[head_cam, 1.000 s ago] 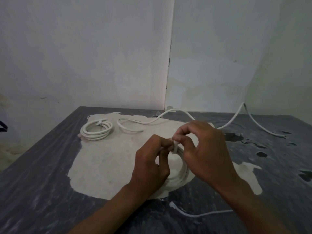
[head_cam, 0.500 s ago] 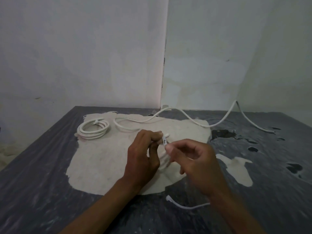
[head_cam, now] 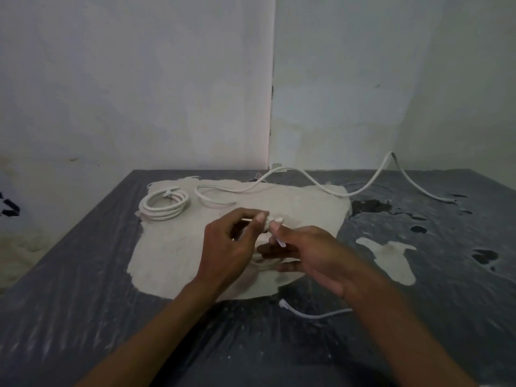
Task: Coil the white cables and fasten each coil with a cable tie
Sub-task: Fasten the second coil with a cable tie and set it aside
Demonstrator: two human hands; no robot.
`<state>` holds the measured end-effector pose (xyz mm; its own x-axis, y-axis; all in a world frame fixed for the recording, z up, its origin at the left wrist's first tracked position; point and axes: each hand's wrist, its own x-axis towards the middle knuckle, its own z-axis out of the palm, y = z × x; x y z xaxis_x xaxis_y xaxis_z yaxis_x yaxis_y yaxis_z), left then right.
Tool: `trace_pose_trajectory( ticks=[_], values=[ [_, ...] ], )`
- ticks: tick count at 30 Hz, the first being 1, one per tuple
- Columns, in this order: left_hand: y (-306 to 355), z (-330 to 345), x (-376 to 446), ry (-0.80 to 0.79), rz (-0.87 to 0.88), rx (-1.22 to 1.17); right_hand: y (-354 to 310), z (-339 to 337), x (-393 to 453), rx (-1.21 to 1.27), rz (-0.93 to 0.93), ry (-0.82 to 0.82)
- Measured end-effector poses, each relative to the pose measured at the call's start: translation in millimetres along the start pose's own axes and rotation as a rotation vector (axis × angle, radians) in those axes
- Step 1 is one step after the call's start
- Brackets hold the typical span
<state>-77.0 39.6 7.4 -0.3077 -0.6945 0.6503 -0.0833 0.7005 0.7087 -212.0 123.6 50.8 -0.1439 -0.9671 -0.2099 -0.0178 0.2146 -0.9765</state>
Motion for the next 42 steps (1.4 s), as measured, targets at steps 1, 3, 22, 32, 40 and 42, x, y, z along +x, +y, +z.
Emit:
trace_pose_trajectory(
  ticks=[1, 3, 22, 32, 40, 42],
  values=[
    [1, 1, -2, 0.005, -0.073, -0.036, 3, 3, -1, -0.026, -0.017, 0.008],
    [1, 4, -3, 0.042, -0.177, -0.12, 6, 9, -3, -0.072, -0.052, 0.026],
    [-6, 37, -10, 0.11, -0.135, -0.114, 17, -4, 12, 0.028, 0.135, 0.197],
    [-6, 35, -11, 0.079, -0.077, -0.104, 3, -6, 2, 0.02, 0.118, 0.067],
    [-5, 39, -12, 0.137, -0.03, -0.091, -9, -13, -9, 0.035, 0.208, -0.067],
    [-4, 38, -11, 0.148, -0.02, -0.092, -11, -8, -13, -0.006, 0.183, -0.083]
  ],
)
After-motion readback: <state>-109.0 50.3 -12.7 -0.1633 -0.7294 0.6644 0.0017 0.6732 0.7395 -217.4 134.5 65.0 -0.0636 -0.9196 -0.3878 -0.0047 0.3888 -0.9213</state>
